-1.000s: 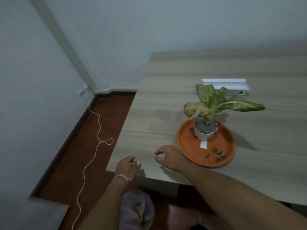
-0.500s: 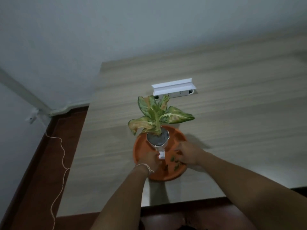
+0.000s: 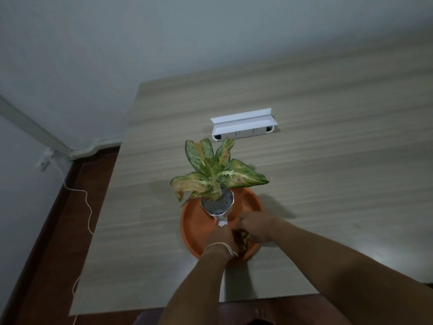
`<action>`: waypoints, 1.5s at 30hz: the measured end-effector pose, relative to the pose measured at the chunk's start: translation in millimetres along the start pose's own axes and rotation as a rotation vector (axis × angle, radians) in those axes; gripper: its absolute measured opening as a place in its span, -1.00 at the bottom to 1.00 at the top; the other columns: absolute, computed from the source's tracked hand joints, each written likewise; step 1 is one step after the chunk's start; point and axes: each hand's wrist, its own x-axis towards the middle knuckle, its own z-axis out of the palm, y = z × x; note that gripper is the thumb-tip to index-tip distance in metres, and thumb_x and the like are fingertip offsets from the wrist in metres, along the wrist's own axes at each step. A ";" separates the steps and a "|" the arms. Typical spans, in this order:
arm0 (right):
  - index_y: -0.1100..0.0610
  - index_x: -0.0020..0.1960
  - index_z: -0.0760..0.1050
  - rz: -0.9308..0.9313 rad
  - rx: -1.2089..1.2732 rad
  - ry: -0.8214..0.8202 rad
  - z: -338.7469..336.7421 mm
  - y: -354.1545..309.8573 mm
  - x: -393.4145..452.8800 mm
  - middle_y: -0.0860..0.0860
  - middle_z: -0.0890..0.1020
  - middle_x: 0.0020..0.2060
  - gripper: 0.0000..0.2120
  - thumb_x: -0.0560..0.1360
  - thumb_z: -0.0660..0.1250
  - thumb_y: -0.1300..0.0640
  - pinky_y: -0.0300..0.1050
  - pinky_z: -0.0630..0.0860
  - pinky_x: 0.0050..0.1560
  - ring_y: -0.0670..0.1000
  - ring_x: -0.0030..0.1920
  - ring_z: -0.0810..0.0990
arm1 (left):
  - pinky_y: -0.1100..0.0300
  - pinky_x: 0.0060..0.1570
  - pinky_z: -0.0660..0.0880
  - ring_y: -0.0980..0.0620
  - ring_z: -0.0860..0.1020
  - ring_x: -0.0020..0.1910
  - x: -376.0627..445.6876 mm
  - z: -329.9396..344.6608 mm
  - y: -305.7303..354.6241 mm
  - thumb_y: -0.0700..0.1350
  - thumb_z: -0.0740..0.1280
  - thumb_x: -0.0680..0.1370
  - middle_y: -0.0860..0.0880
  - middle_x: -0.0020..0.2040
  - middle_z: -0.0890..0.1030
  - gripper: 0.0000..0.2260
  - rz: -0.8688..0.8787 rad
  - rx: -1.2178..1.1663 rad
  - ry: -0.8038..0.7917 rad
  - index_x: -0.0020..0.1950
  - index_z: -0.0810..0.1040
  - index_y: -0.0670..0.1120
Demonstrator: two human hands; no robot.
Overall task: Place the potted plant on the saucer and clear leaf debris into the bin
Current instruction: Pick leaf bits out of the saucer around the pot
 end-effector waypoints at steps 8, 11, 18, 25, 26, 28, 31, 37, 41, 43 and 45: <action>0.26 0.14 0.60 -0.089 -0.024 0.008 -1.5 -2.3 2.8 0.23 0.59 0.17 -0.73 0.47 0.29 0.30 0.08 0.52 0.14 0.25 0.16 0.54 | 0.04 -0.06 0.54 -0.21 0.62 -0.04 18.1 14.5 3.2 -0.01 0.28 0.44 -0.17 -0.07 0.66 -0.80 -0.034 -0.040 0.081 -0.10 0.59 -0.11; 0.27 0.13 0.61 -0.093 -0.038 0.013 -2.8 -0.8 0.7 0.24 0.63 0.12 -0.75 0.49 0.28 0.27 0.08 0.51 0.09 0.26 0.13 0.56 | 0.04 0.03 0.52 -0.20 0.60 0.04 22.2 17.5 -0.1 -0.06 0.26 0.48 -0.19 0.00 0.65 -0.79 -0.038 -0.061 0.087 -0.04 0.59 -0.16; 0.23 0.07 0.64 -0.025 0.040 0.057 0.3 -0.1 -5.5 0.22 0.67 0.01 -0.78 0.51 0.29 0.20 -0.05 0.43 -0.10 0.23 0.01 0.60 | 0.00 0.11 0.51 -0.24 0.55 0.12 26.6 16.2 -5.5 -0.09 0.26 0.52 -0.26 0.10 0.61 -0.76 -0.047 -0.096 0.062 0.02 0.58 -0.23; 0.16 -0.10 0.68 0.034 0.161 0.146 -2.0 12.0 -3.9 0.12 0.72 -0.17 -0.82 0.43 0.32 0.13 -0.06 0.56 -0.13 0.16 -0.13 0.64 | 0.04 0.14 0.51 -0.18 0.59 0.11 17.9 2.7 -27.0 -0.03 0.24 0.52 -0.18 0.09 0.64 -0.73 -0.111 -0.125 0.156 0.05 0.60 -0.16; 0.16 -0.12 0.68 0.036 0.171 0.161 -3.7 13.5 -5.3 0.11 0.72 -0.20 -0.81 0.41 0.31 0.12 -0.05 0.58 -0.13 0.15 -0.16 0.63 | 0.02 0.17 0.52 -0.18 0.59 0.11 18.2 0.5 -33.4 -0.02 0.26 0.49 -0.17 0.07 0.65 -0.73 -0.118 -0.130 0.166 0.04 0.61 -0.16; 0.15 -0.17 0.66 0.033 0.199 0.192 -4.2 17.4 -6.3 0.10 0.71 -0.26 -0.80 0.38 0.28 0.10 -0.02 0.59 -0.16 0.13 -0.22 0.62 | 0.01 0.15 0.56 -0.16 0.63 0.06 20.7 -2.5 -48.3 -0.06 0.32 0.45 -0.16 0.00 0.68 -0.75 -0.142 -0.188 0.151 -0.01 0.66 -0.18; 0.14 -0.21 0.64 0.044 0.254 0.247 -6.7 17.0 -11.6 0.08 0.70 -0.29 -0.83 0.37 0.29 0.11 -0.04 0.56 -0.17 0.12 -0.24 0.61 | 0.05 -0.04 0.65 -0.13 0.68 -0.15 37.4 3.2 -79.4 -0.07 0.37 0.40 -0.14 -0.19 0.72 -0.81 -0.200 -0.293 0.129 -0.20 0.70 -0.16; 0.14 -0.20 0.66 0.067 0.310 0.316 -13.5 3.7 -17.5 0.04 0.72 -0.24 -0.86 0.43 0.33 0.15 -0.14 0.44 -0.16 0.05 -0.21 0.60 | 0.08 -0.04 0.64 -0.09 0.68 -0.15 5.2 -25.0 -71.7 -0.21 0.34 0.43 -0.13 -0.22 0.73 -0.85 -0.149 -0.388 0.186 -0.23 0.72 -0.16; 0.13 -0.14 0.69 0.062 0.323 0.285 -17.6 -6.5 -16.9 0.03 0.74 -0.23 -0.85 0.47 0.34 0.16 -0.15 0.49 -0.15 0.04 -0.22 0.62 | 0.16 -0.02 0.61 -0.03 0.66 -0.11 -3.7 -32.8 -68.3 -0.25 0.34 0.41 -0.09 -0.19 0.73 -0.84 -0.112 -0.395 0.208 -0.22 0.73 -0.14; 0.12 -0.10 0.70 0.058 0.297 0.269 -20.8 -11.2 -13.4 0.05 0.74 -0.21 -0.84 0.46 0.34 0.15 -0.12 0.51 -0.14 0.05 -0.21 0.63 | 0.15 -0.02 0.60 -0.05 0.65 -0.10 -10.7 -38.5 -75.4 -0.24 0.36 0.39 -0.10 -0.16 0.73 -0.85 -0.111 -0.382 0.235 -0.20 0.73 -0.13; 0.12 -0.14 0.70 0.060 0.279 0.280 -21.7 -17.1 -7.7 0.06 0.72 -0.25 -0.84 0.44 0.34 0.14 -0.08 0.53 -0.17 0.04 -0.24 0.61 | 0.09 -0.01 0.62 -0.09 0.66 -0.13 -18.8 -43.6 -90.1 -0.21 0.37 0.35 -0.11 -0.19 0.73 -0.87 -0.129 -0.368 0.279 -0.23 0.73 -0.12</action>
